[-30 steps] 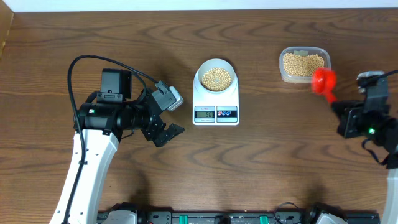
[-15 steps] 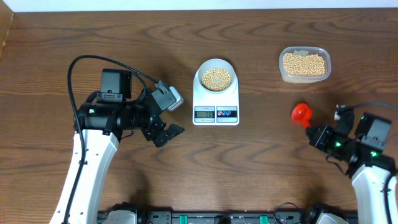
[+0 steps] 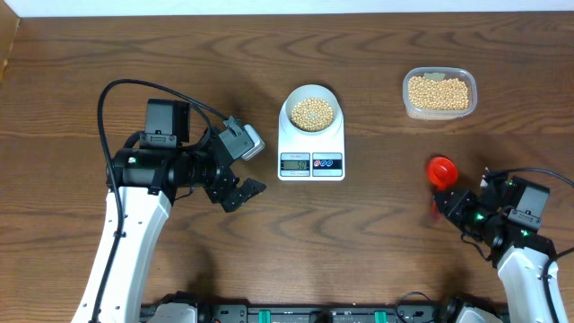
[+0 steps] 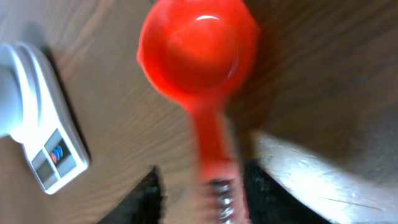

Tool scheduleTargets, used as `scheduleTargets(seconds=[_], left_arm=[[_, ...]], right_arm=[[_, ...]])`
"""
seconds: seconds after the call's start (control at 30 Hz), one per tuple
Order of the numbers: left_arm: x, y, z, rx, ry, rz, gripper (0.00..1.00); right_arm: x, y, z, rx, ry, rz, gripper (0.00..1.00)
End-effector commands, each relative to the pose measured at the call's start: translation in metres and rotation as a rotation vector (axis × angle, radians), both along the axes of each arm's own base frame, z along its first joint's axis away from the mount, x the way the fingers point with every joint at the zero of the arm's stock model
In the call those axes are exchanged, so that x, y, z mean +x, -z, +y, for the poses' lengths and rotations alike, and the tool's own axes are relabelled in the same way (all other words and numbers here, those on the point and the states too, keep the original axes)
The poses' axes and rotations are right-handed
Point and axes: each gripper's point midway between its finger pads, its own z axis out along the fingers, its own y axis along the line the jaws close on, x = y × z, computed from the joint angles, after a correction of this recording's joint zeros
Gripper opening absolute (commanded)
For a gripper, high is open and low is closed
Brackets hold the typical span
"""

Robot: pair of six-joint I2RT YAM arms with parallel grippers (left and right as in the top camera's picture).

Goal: Scoop item into bowl and weigh 50g on scale
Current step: 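Lower the red scoop onto the table and open the right gripper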

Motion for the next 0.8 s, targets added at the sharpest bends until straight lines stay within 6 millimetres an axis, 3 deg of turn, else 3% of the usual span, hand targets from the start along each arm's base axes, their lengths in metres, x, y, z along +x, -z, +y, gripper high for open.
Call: scheduleTargets(seconds=[0.0, 0.03, 0.07, 0.27, 0.43, 0.53, 0.63, 0.77], left_arm=[[0.003, -0.011, 0.000, -0.003, 0.011, -0.038, 0.99], [0.003, -0.011, 0.000, -0.003, 0.011, -0.038, 0.99], [0.003, -0.011, 0.000, -0.003, 0.011, -0.038, 0.99], [0.003, -0.011, 0.000, -0.003, 0.011, -0.038, 0.99], [0.003, -0.010, 0.000, -0.003, 0.011, -0.037, 0.98], [0.003, -0.011, 0.000, -0.003, 0.011, -0.038, 0.98], [0.003, -0.011, 0.000, -0.003, 0.011, -0.038, 0.99], [0.003, -0.011, 0.000, -0.003, 0.011, -0.038, 0.98]], right_arm=[[-0.005, 0.008, -0.014, -0.064, 0.051, 0.034, 0.73], [-0.005, 0.009, -0.020, -0.093, 0.067, 0.041, 0.94], [-0.004, 0.010, -0.026, -0.123, 0.083, 0.043, 0.99], [0.014, -0.002, -0.072, -0.343, 0.210, -0.026, 0.99], [0.032, -0.020, -0.083, -0.402, 0.216, -0.127, 0.99], [0.059, -0.048, -0.066, -0.339, 0.133, -0.306, 0.99], [0.084, -0.096, -0.027, -0.256, -0.084, -0.584, 0.99], [0.092, -0.159, 0.002, -0.192, -0.235, -0.879, 0.99]])
